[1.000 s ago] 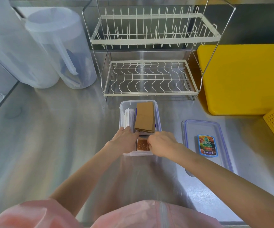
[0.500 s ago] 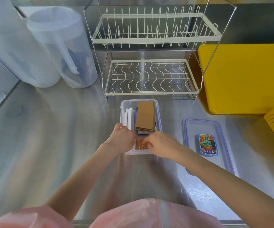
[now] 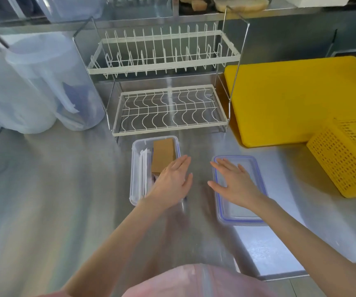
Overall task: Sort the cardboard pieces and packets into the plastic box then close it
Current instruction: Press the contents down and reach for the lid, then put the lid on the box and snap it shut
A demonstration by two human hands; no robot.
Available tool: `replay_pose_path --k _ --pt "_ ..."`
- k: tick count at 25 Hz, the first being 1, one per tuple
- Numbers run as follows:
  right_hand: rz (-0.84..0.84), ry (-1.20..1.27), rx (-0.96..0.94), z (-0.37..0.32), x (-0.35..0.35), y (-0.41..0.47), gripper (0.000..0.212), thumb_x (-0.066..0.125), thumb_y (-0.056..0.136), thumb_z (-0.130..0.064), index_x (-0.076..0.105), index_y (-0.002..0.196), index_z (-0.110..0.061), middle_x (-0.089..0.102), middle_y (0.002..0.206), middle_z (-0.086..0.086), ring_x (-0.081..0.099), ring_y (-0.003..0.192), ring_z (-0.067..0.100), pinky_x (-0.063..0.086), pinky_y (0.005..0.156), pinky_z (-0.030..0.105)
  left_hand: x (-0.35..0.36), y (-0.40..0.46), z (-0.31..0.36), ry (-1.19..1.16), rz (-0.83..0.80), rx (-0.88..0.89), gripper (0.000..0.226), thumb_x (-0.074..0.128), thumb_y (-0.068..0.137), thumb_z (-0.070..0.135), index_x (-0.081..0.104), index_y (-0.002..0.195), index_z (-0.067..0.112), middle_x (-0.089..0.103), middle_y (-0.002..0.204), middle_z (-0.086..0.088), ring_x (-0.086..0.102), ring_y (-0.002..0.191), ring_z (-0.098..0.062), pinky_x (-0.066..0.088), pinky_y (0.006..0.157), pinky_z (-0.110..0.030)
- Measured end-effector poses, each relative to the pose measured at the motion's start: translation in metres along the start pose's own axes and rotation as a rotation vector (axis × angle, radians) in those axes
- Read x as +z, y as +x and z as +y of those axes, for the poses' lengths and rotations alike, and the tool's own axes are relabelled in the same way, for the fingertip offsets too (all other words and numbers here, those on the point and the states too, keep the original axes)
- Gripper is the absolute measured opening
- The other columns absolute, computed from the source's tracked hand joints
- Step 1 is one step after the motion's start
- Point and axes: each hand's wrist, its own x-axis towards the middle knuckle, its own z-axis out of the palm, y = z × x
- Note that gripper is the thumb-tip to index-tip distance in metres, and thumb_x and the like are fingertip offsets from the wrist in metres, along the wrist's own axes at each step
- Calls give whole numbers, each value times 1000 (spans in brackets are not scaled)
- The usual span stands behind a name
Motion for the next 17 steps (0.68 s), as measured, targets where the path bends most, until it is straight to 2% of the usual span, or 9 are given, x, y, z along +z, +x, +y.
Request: replay_pose_path --k 3,7,9,12,17 --pt "-25 9 122 38 -4 -14 61 45 89 -41 24 142 -20 17 156 2 12 143 16 9 116 41 27 12 26 -84 -66 -26 52 38 94 20 22 142 5 25 153 -11 23 141 -21 12 109 -19" --pt "-38 7 228 82 -5 -31 60 47 89 -39 27 141 -15 25 153 4 23 140 19 20 113 41 68 21 50 -93 -190 -174 52 40 93 23 24 140 7 35 146 -16 33 134 -31 24 110 -39" --pt "-26 42 270 99 -3 -36 60 49 89 -37 29 140 -13 29 151 6 28 139 20 27 112 38 85 23 57 -91 -235 -269 52 41 91 25 25 138 9 38 142 -14 34 132 -32 26 110 -43" --pt "-25 31 342 115 6 -43 60 48 89 -34 29 139 -7 28 151 9 25 140 20 26 113 37 104 22 61 -102 -259 -402 56 40 91 26 18 140 8 30 147 -13 22 139 -29 19 112 -44" --pt "-5 101 340 116 19 -45 43 49 88 -27 46 123 -3 45 132 16 41 124 27 37 103 42 120 14 60 -88 -232 -392 64 39 92 28 6 143 9 13 156 -7 1 145 -26 7 116 -44"
